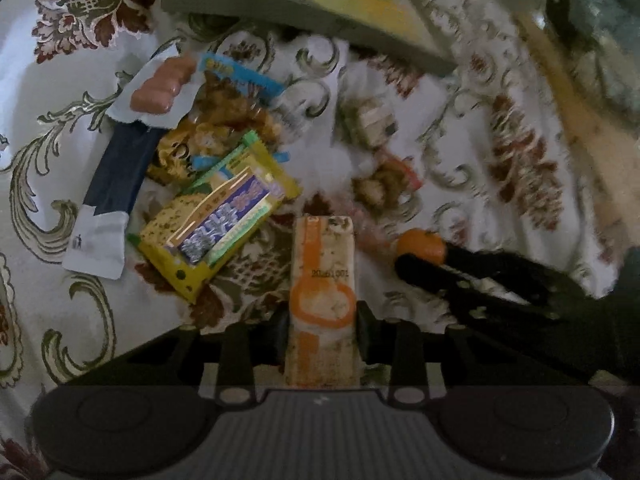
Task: Organize snacks
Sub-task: 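Lift and carry the mandarin and the bar over the grey tray with both tools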
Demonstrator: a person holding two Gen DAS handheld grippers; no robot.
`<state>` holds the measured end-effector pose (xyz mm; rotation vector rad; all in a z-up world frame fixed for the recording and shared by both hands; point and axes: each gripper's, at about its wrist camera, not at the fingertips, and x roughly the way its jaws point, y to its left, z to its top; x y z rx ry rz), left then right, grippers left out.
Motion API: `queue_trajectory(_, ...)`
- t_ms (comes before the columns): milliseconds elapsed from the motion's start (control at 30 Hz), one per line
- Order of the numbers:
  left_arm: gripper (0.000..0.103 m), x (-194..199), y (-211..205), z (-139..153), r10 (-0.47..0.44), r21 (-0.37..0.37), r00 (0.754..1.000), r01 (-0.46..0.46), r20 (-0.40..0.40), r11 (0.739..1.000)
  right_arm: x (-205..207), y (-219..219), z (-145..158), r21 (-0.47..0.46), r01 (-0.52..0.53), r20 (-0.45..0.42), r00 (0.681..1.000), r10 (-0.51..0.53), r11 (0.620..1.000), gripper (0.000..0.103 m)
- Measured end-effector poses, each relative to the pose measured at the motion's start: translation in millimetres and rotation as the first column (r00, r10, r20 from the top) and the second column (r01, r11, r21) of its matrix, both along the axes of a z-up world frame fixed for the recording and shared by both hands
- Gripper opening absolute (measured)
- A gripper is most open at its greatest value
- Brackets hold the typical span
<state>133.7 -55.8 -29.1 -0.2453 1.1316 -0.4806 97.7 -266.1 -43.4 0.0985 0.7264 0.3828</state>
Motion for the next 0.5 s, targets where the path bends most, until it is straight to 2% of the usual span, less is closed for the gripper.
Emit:
queue_trajectory(267, 0.036, 16.9, 0.7, 40.2, 0.017, -0.047, 0.994, -0.012, 0.112, 0.999, 13.2, -3.2, 21.8, -0.014, 0.002, 0.064, 0.998, -0.001, 1.000, 0.039)
queue_trajectory(500, 0.036, 73.7, 5.5, 87.1, 0.065, -0.010, 0.967, -0.064, 0.246, 0.998, 56.7, -10.8, 56.9, -0.030, -0.047, 0.070, 0.996, 0.049, 0.998, 0.039)
